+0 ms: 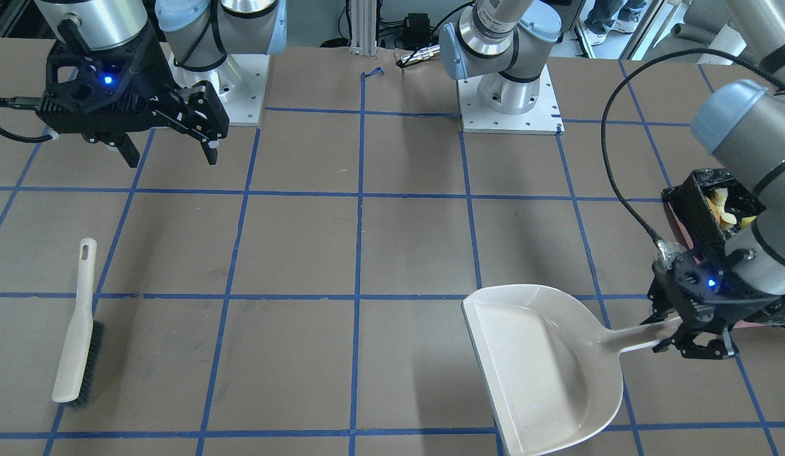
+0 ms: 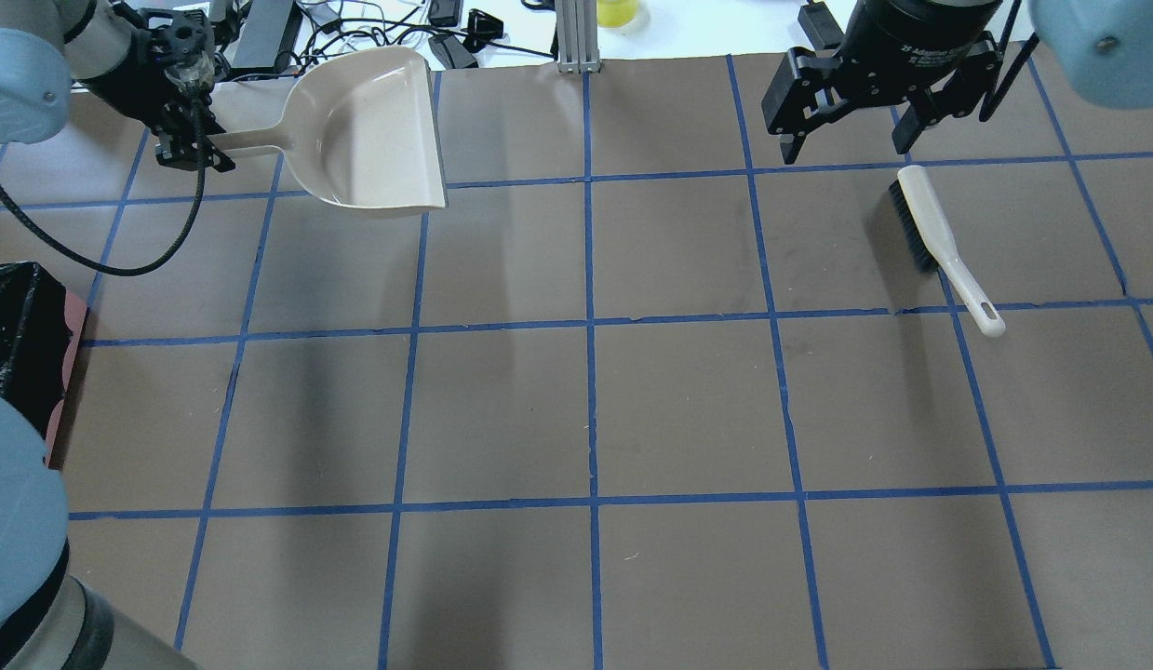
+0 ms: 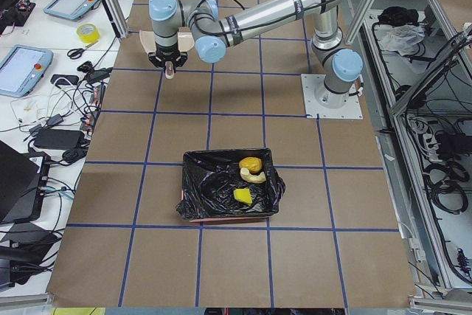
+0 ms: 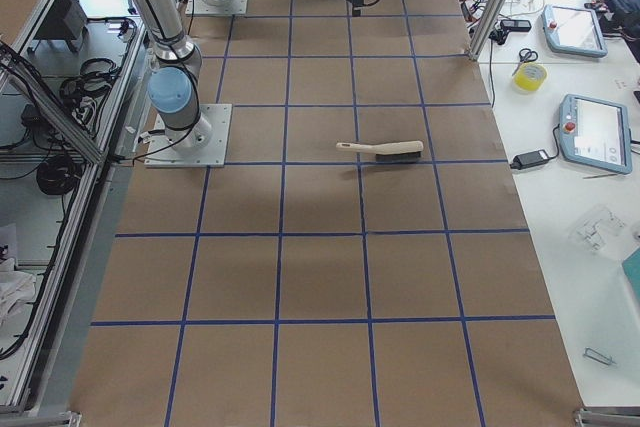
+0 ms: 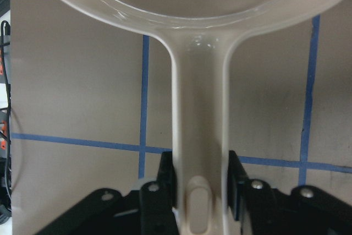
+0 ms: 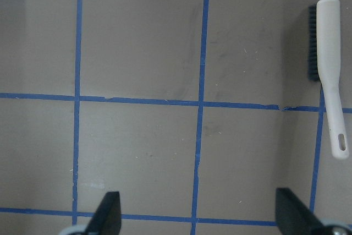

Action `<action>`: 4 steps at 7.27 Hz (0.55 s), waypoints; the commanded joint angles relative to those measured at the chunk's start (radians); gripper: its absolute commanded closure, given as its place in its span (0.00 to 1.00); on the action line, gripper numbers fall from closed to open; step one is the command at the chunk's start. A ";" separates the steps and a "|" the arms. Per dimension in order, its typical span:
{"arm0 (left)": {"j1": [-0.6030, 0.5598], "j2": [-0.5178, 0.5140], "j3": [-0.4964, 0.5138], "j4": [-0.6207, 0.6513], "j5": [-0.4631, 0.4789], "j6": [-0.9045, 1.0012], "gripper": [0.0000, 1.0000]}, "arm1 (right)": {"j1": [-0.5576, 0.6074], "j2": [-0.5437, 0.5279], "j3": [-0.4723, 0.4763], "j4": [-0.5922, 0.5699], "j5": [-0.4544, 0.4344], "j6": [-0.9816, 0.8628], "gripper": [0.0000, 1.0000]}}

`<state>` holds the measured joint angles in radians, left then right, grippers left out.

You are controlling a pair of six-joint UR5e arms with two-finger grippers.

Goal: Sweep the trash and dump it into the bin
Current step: 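Turn the dustpan upright and bring it back to the table with the left gripper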

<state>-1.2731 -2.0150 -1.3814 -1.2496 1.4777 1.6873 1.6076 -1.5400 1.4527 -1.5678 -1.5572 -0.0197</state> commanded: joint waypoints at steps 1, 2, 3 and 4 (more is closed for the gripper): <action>-0.032 -0.088 0.027 -0.025 0.073 0.052 1.00 | 0.000 0.000 0.000 0.002 0.000 0.001 0.00; -0.040 -0.102 0.018 -0.030 0.075 0.095 1.00 | 0.000 0.000 0.000 0.002 0.000 0.001 0.00; -0.041 -0.106 0.009 -0.033 0.082 0.151 1.00 | 0.000 0.000 0.000 0.002 0.000 0.001 0.00; -0.040 -0.123 0.015 -0.031 0.093 0.179 1.00 | 0.000 0.000 0.000 0.002 0.000 0.001 0.00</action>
<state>-1.3124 -2.1202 -1.3678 -1.2802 1.5588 1.8194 1.6076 -1.5401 1.4527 -1.5662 -1.5570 -0.0184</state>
